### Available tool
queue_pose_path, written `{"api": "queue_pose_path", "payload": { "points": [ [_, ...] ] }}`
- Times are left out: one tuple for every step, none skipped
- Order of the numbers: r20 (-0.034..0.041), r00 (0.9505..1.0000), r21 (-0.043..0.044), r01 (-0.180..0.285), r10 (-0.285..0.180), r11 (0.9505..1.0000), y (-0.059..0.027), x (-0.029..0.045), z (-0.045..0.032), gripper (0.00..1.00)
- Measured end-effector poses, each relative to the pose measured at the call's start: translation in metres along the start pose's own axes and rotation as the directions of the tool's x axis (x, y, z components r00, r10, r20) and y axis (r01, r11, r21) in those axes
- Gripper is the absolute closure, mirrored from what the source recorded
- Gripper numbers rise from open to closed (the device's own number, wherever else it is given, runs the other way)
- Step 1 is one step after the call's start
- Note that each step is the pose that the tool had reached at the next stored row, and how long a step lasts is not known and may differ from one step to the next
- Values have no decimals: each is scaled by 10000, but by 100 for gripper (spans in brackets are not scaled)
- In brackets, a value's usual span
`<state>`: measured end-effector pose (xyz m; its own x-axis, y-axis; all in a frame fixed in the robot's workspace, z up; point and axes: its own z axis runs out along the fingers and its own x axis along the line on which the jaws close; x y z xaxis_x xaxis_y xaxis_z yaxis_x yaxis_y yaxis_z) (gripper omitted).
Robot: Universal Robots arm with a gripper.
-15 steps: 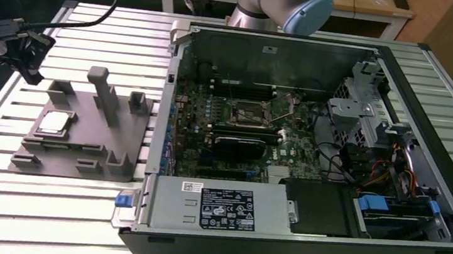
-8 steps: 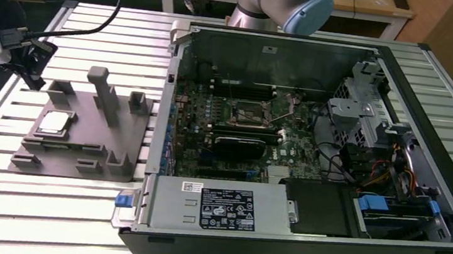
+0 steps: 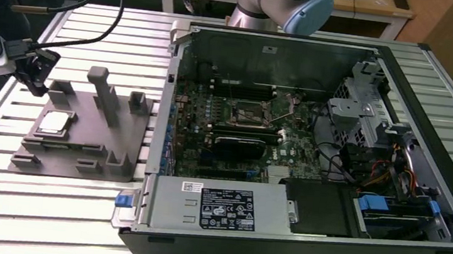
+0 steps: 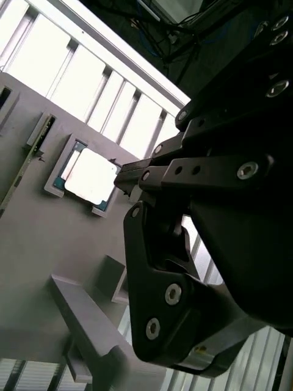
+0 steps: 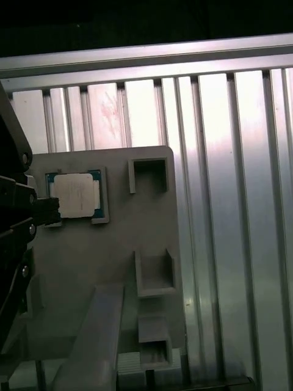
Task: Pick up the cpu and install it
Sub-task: 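Pick up the cpu and move it towards the insertion slot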
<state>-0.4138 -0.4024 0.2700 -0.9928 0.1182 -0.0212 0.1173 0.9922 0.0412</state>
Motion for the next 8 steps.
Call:
{"api": "queue_pose_path", "payload": {
  "points": [
    [0,10000,0,1,-1,10000,-1,0,18,89],
    [-1,10000,0,1,-1,10000,-2,0,36,89],
    [-1,10000,1,1,-1,10000,-3,1,53,89],
    [-2,10000,1,0,0,10000,-4,1,72,89],
    [-1,10000,0,1,-1,10000,-5,2,90,89],
    [-1,10000,0,1,-1,10000,-5,2,107,89],
    [-1,10000,0,0,0,10000,-6,2,127,89],
    [0,10000,0,0,0,10000,-7,3,160,89]
  ]
}}
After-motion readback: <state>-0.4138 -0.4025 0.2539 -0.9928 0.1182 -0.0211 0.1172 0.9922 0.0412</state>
